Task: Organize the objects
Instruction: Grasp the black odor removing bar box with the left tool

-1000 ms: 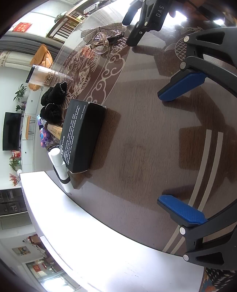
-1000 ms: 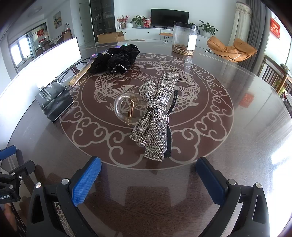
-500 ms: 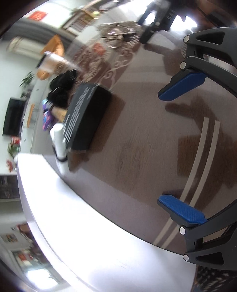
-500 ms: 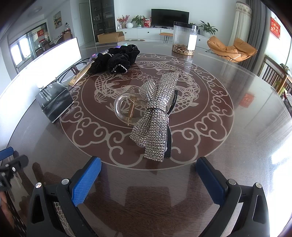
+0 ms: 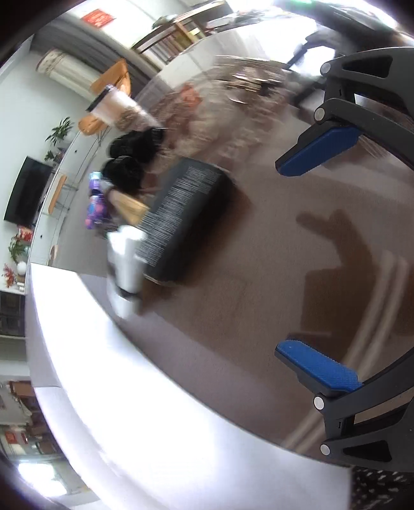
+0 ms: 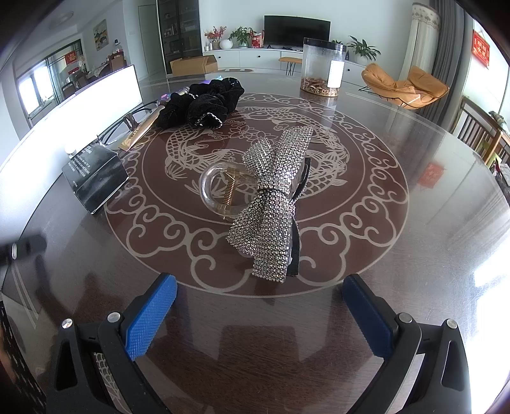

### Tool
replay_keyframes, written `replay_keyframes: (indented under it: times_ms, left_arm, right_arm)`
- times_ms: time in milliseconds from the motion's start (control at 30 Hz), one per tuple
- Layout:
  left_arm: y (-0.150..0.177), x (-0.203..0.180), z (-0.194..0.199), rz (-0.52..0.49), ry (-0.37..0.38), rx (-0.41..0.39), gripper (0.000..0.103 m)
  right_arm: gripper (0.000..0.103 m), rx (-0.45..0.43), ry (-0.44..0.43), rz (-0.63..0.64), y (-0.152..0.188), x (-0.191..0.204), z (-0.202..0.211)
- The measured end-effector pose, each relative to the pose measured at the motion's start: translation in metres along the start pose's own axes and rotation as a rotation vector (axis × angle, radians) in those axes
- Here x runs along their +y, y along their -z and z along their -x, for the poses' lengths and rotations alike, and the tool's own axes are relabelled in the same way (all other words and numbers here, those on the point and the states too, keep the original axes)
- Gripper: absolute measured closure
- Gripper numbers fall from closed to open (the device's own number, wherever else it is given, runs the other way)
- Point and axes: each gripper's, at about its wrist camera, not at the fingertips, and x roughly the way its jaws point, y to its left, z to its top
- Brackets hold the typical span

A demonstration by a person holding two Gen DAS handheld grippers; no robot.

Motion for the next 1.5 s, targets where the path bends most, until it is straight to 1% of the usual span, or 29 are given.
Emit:
replay_keyframes:
  times_ms: [67, 100, 167, 200, 233, 267, 300, 333, 367, 500, 567, 600, 667, 767, 800, 833, 900, 933, 1000, 1067, 1100, 1167, 1200, 1267, 1333, 1433, 1500]
  left_arm:
    - [-0.023, -0.017, -0.002, 0.005, -0.055, -0.032, 0.000]
    - [-0.039, -0.027, -0.009, 0.029, -0.105, -0.036, 0.000]
    - [-0.057, -0.038, -0.024, 0.070, -0.153, -0.018, 0.000]
    - [-0.067, -0.044, -0.036, 0.090, -0.194, 0.003, 0.000]
    - [-0.072, -0.048, -0.046, 0.100, -0.227, 0.022, 0.000]
    - [-0.077, -0.050, -0.053, 0.110, -0.243, 0.026, 0.000]
    - [-0.079, -0.053, -0.055, 0.117, -0.256, 0.010, 0.000]
    - [-0.080, -0.055, -0.058, 0.113, -0.294, 0.012, 0.000]
    - [-0.082, -0.057, -0.061, 0.100, -0.316, 0.016, 0.000]
    - [-0.071, -0.049, -0.063, 0.067, -0.304, -0.005, 0.000]
    - [-0.070, -0.046, -0.067, 0.071, -0.297, 0.010, 0.000]
    - [-0.070, -0.043, -0.071, 0.075, -0.297, 0.032, 0.000]
    - [-0.072, -0.040, -0.079, 0.070, -0.315, 0.065, 0.000]
    - [-0.070, -0.032, -0.080, 0.066, -0.275, 0.051, 0.000]
    - [-0.068, -0.029, -0.077, 0.057, -0.244, 0.036, 0.008]
    - [-0.065, -0.029, -0.073, 0.038, -0.238, 0.014, 0.024]
    - [-0.057, -0.031, -0.063, -0.026, -0.221, -0.030, 0.045]
    - [-0.048, -0.025, -0.058, -0.051, -0.223, -0.036, 0.045]
    - [-0.032, -0.020, -0.049, -0.097, -0.170, -0.043, 0.045]
    - [-0.013, -0.010, -0.036, -0.155, -0.134, -0.045, 0.045]
    - [-0.002, -0.007, -0.029, -0.191, -0.099, -0.039, 0.045]
    - [0.012, -0.002, -0.019, -0.245, -0.039, -0.030, 0.045]
    - [0.018, 0.000, -0.016, -0.270, -0.020, -0.027, 0.044]
    - [0.026, 0.002, -0.010, -0.291, -0.019, -0.032, 0.039]
    - [0.029, 0.004, -0.015, -0.286, -0.045, -0.026, 0.014]
    - [0.023, 0.003, -0.025, -0.262, -0.066, -0.025, 0.000]
    - [0.024, 0.004, -0.027, -0.256, -0.068, -0.031, 0.000]
  right_arm:
    - [0.000, 0.000, 0.000, 0.000, 0.000, 0.000, 0.000]
    - [0.000, 0.000, 0.000, 0.000, 0.000, 0.000, 0.000]
    - [0.000, 0.000, 0.000, 0.000, 0.000, 0.000, 0.000]
    - [0.000, 0.000, 0.000, 0.000, 0.000, 0.000, 0.000]
    - [0.000, 0.000, 0.000, 0.000, 0.000, 0.000, 0.000]
    - [0.000, 0.000, 0.000, 0.000, 0.000, 0.000, 0.000]
    - [0.000, 0.000, 0.000, 0.000, 0.000, 0.000, 0.000]
    - [0.000, 0.000, 0.000, 0.000, 0.000, 0.000, 0.000]
    - [0.000, 0.000, 0.000, 0.000, 0.000, 0.000, 0.000]
    - [0.000, 0.000, 0.000, 0.000, 0.000, 0.000, 0.000]
    - [0.000, 0.000, 0.000, 0.000, 0.000, 0.000, 0.000]
    - [0.000, 0.000, 0.000, 0.000, 0.000, 0.000, 0.000]
    - [0.000, 0.000, -0.001, 0.000, 0.000, 0.000, 0.000]
    - [0.000, 0.000, -0.001, 0.000, 0.000, 0.000, 0.000]
    - [0.000, -0.001, -0.001, 0.000, 0.000, 0.000, 0.000]
    - [0.000, -0.001, -0.001, 0.000, 0.000, 0.000, 0.000]
    - [0.000, -0.001, -0.001, 0.000, 0.000, 0.000, 0.000]
    - [0.000, -0.001, -0.001, 0.000, 0.000, 0.000, 0.000]
    - [0.000, -0.001, -0.001, 0.000, 0.000, 0.000, 0.000]
    - [0.000, -0.001, -0.001, 0.000, 0.000, 0.000, 0.000]
    - [0.000, -0.001, -0.001, 0.000, 0.000, 0.000, 0.000]
    - [0.000, -0.001, -0.001, 0.000, 0.000, 0.000, 0.000]
    - [0.000, -0.001, -0.001, 0.000, 0.000, 0.000, 0.000]
    - [0.000, -0.001, 0.000, 0.001, 0.000, 0.000, 0.000]
    - [0.000, -0.001, 0.000, 0.001, 0.000, 0.000, 0.000]
    - [0.000, -0.001, 0.000, 0.001, 0.000, 0.000, 0.000]
    - [0.000, -0.001, 0.000, 0.001, 0.000, 0.000, 0.000]
